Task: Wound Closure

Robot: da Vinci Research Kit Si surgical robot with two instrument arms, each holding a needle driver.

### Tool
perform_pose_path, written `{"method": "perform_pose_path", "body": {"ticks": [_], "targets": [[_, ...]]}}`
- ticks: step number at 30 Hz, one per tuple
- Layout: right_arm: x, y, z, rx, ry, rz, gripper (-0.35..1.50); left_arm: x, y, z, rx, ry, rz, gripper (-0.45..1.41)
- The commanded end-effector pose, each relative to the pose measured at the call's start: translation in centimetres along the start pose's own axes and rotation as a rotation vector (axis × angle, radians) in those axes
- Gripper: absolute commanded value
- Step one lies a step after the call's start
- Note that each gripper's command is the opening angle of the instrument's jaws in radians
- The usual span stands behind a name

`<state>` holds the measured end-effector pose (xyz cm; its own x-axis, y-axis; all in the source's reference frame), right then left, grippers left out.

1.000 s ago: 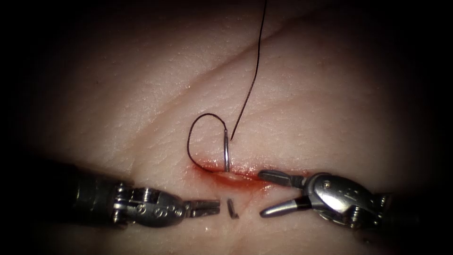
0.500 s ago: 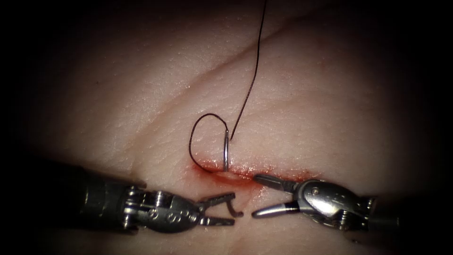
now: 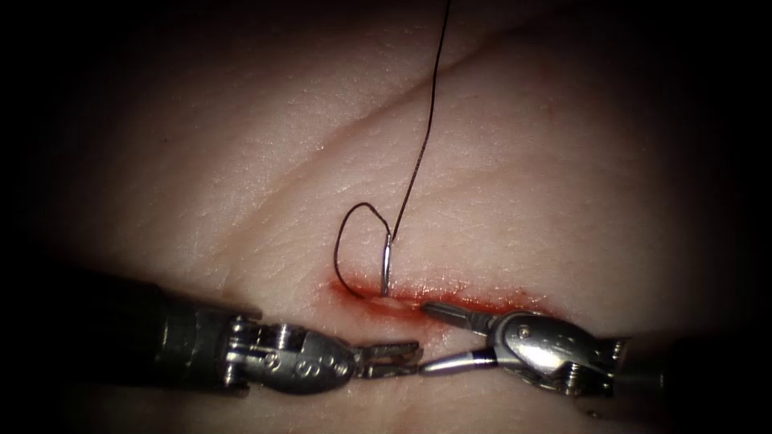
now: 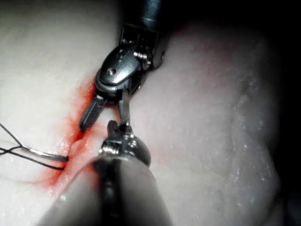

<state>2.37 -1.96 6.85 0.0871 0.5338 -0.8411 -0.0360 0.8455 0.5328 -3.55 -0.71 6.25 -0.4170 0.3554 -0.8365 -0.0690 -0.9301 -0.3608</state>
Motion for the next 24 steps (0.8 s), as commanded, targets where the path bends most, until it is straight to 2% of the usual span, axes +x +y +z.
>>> {"method": "perform_pose_path", "body": {"ticks": [1, 13, 24], "targets": [[-0.08, -0.02, 0.06, 0.001, 0.000, 0.001, 1.43, -0.01, 0.03, 0.04, -0.012, 0.019, -0.046, -0.45], [-0.11, -0.06, 0.09, 0.002, -0.011, -0.004, 1.41, 0.40, 0.18, -0.19, -0.247, 0.230, -0.385, -0.45], [-0.16, -0.06, 0.11, 0.002, -0.021, -0.009, 1.40, 0.69, 0.38, -0.67, -0.415, 0.336, -0.487, -0.45]]}}
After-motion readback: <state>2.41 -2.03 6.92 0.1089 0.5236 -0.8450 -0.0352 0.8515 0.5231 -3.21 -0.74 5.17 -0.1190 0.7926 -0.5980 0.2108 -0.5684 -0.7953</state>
